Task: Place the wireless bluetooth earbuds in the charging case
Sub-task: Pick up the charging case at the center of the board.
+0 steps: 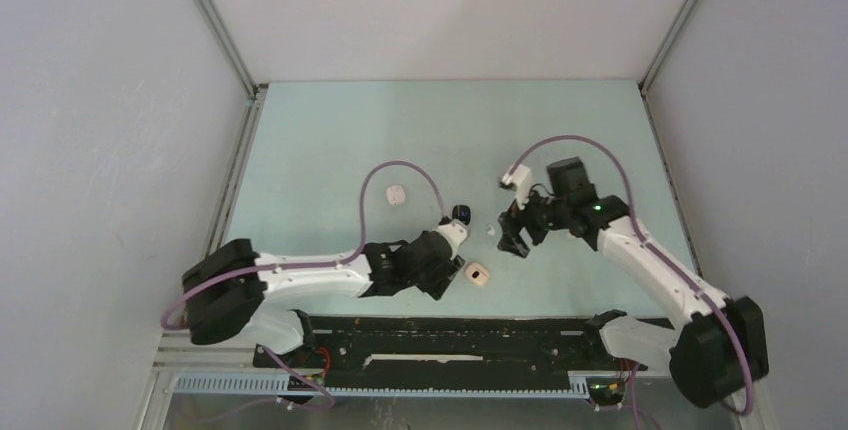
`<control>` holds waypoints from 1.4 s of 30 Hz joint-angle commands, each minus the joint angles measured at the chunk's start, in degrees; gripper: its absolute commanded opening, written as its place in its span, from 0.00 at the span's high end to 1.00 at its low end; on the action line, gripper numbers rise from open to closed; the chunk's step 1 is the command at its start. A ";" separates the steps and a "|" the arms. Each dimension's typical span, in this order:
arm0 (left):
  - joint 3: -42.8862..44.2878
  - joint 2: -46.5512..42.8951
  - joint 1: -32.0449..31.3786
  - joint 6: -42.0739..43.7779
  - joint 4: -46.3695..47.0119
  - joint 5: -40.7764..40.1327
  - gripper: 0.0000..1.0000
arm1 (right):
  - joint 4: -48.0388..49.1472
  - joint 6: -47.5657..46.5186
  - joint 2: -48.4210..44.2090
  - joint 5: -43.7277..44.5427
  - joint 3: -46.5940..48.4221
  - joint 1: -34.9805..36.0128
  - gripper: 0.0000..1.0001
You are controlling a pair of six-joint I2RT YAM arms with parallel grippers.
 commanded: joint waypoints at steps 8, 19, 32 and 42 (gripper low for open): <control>-16.01 -23.57 3.55 -21.48 11.61 -19.70 0.21 | 1.80 2.57 16.41 13.88 4.14 20.46 0.20; -18.34 -25.48 3.66 -22.91 10.40 -19.43 0.22 | 0.61 5.25 21.35 18.50 5.81 28.03 0.21; -19.09 -26.99 3.66 -23.76 10.40 -21.43 0.22 | 1.95 5.22 26.89 24.55 6.60 32.30 0.31; -19.13 -26.68 3.66 -24.58 10.80 -21.25 0.22 | 2.54 3.72 28.56 27.65 6.43 32.36 0.55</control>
